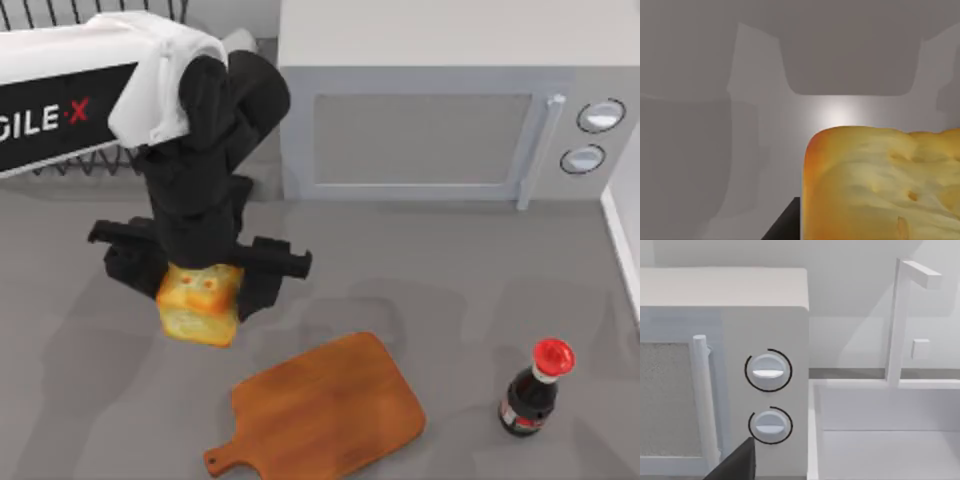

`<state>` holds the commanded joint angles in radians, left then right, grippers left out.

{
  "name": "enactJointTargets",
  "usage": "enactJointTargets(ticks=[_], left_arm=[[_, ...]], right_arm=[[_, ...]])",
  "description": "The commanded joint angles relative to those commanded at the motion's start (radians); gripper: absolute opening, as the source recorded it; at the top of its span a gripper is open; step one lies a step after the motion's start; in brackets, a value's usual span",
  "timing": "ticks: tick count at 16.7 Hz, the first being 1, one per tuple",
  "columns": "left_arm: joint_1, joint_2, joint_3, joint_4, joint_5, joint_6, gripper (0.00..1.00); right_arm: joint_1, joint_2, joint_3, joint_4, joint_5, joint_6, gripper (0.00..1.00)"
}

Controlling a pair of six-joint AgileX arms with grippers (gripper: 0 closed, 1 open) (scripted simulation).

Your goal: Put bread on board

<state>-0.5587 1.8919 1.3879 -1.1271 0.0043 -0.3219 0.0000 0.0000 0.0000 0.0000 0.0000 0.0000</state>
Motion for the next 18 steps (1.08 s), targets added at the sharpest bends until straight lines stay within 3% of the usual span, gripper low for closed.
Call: enactJointTargets(ticks=[4, 7, 18], left_arm=[[-0.191, -0.014, -0.031, 0.033, 0.000, -0.339, 0.00], [-0.288, -0.035, -0.051, 0.060, -0.005, -0.486, 0.00], [-0.320, -0.032, -0.074, 0.098, -0.008, -0.533, 0.00]], right_arm=[[0.000, 0.000, 0.000, 0.000, 0.000, 0.000, 1.00], [0.000, 0.000, 0.000, 0.000, 0.000, 0.000, 1.00], [0.000, 0.000, 0.000, 0.000, 0.000, 0.000, 1.00]])
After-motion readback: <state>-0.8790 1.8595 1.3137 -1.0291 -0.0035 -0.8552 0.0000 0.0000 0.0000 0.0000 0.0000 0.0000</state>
